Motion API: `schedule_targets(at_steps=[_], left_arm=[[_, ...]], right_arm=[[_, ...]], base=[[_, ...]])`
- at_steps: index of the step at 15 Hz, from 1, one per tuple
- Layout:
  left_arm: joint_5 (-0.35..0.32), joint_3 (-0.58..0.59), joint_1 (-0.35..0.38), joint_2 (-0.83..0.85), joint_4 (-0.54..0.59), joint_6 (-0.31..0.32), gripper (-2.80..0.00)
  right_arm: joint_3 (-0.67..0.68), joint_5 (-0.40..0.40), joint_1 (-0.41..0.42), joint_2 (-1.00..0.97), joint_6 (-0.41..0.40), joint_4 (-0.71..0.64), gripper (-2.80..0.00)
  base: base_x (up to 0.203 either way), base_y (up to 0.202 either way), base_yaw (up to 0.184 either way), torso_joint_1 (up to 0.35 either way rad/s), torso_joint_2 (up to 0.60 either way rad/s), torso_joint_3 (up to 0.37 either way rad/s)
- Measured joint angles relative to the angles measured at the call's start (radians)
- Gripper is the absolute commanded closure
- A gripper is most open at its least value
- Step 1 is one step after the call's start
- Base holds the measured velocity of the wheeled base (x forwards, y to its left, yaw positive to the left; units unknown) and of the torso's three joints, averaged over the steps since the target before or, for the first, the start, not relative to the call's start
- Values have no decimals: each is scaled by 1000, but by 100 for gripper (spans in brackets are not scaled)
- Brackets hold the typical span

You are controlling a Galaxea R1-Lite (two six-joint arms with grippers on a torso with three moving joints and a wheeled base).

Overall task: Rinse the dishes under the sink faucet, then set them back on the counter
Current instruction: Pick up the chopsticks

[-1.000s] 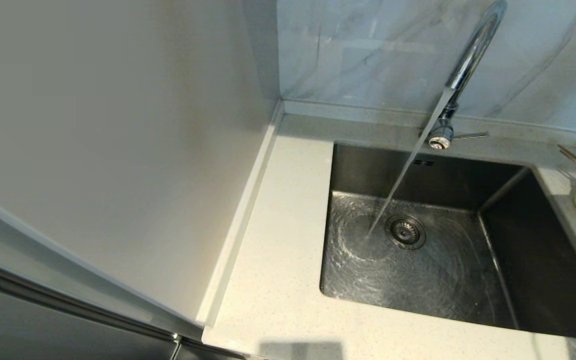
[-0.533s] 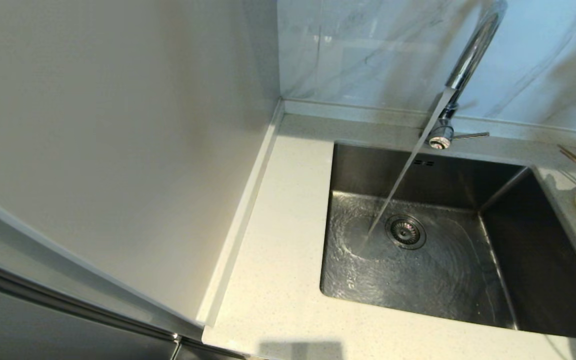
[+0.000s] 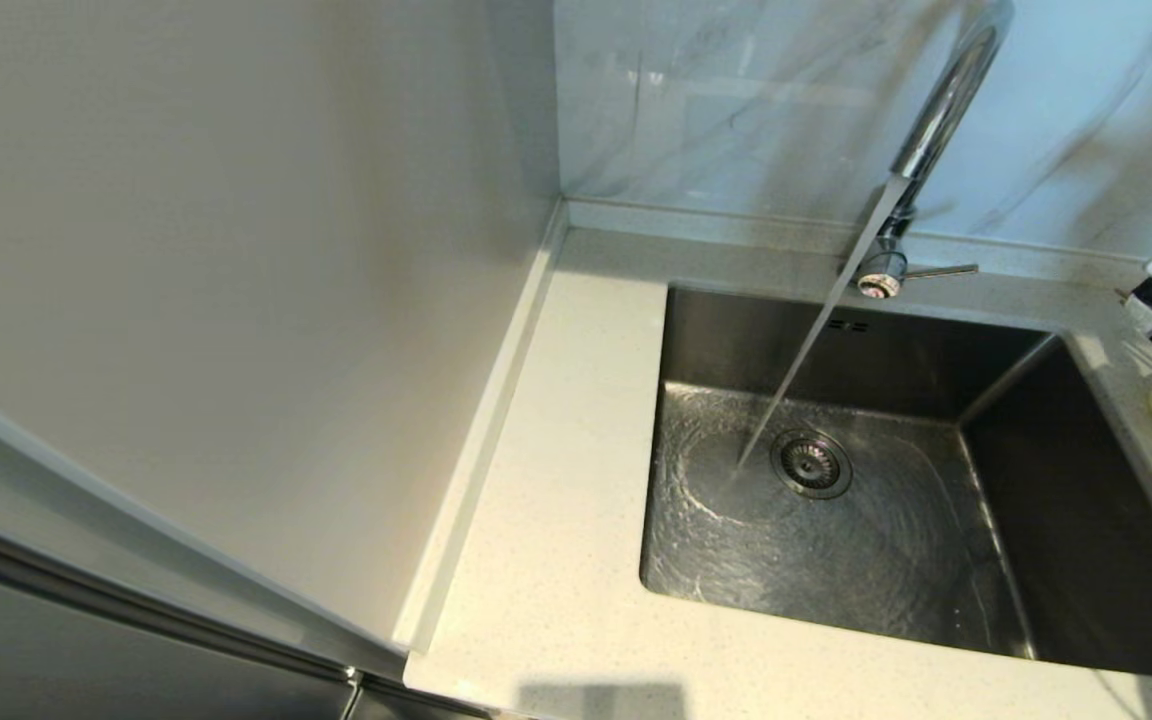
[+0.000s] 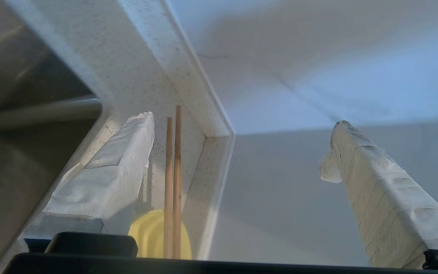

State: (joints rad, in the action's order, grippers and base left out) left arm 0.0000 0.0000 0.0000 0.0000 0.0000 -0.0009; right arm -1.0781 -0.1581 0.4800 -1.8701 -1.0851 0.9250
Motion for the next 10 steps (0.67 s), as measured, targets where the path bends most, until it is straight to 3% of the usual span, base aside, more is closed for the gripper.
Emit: schedule_targets(at_steps=[3, 6, 8, 10], left_arm=[[0, 0, 0, 0, 0, 0, 0], [0, 0, 0, 0, 0, 0, 0], [0, 0, 0, 0, 0, 0, 0], [0, 0, 0, 0, 0, 0, 0]], right_arm=[[12, -4, -5, -16, -69, -3, -280], [28, 23, -12, -35, -77, -9, -280], [37, 53, -13, -27, -33, -17, -280], [70, 71, -11, 17, 62, -73, -280]], base=[[0, 0, 0, 0, 0, 0], [0, 0, 0, 0, 0, 0], [0, 0, 0, 0, 0, 0], [0, 0, 0, 0, 0, 0]])
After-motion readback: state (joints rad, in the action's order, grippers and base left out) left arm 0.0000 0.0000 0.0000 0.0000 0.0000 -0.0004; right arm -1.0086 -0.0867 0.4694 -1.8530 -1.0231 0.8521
